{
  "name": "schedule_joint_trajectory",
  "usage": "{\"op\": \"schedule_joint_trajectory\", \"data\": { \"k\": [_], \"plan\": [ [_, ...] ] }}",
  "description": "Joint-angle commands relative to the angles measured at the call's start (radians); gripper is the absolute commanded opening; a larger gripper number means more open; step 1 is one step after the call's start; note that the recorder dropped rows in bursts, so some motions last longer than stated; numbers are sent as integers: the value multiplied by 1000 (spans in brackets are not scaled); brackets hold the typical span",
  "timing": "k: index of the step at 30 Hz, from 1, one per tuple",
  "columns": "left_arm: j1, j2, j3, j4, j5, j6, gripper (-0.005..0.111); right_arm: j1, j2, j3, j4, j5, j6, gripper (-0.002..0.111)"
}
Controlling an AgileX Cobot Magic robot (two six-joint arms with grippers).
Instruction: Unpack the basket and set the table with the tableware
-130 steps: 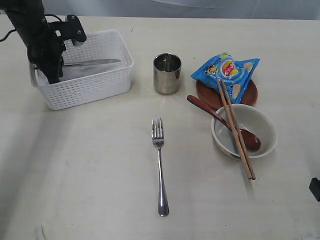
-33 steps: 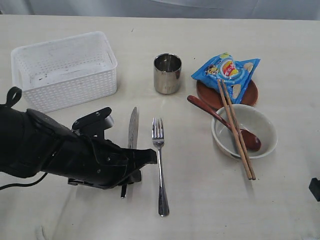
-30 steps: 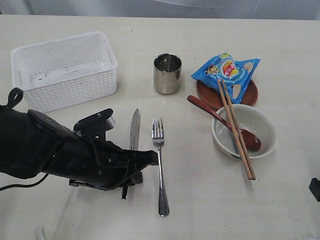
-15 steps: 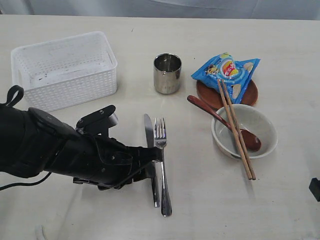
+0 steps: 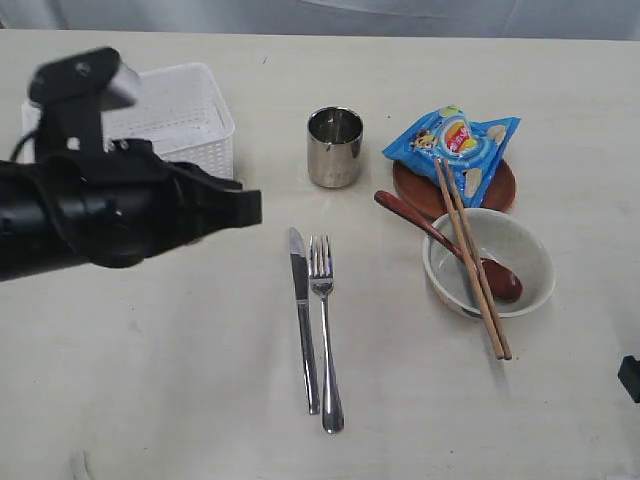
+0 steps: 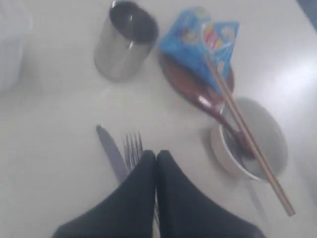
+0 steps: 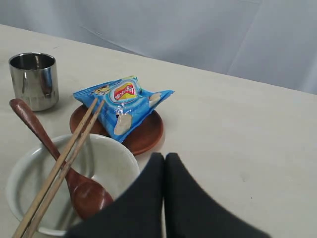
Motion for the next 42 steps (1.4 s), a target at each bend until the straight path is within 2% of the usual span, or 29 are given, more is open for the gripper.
{"op": "schedule_joint_trajectory", "data": {
  "k": [1,19,25,35,42],
  "plan": [
    [-3,-192,1,0,-45,119,0,5,-6,3,5,-2,0,-1],
    [-3,-758,7,0,-136,415,0,5,-6,3,5,-2,0,-1],
    [-3,-908,73,0,-141,517,0,5,-6,3,5,-2,0,-1],
    [-3,-1108,203,0,-189,532,0,5,-6,3,5,-2,0,-1],
    [-3,-1170,234,0,-215,532,0,5,-6,3,5,-2,0,-1]
  ]
}}
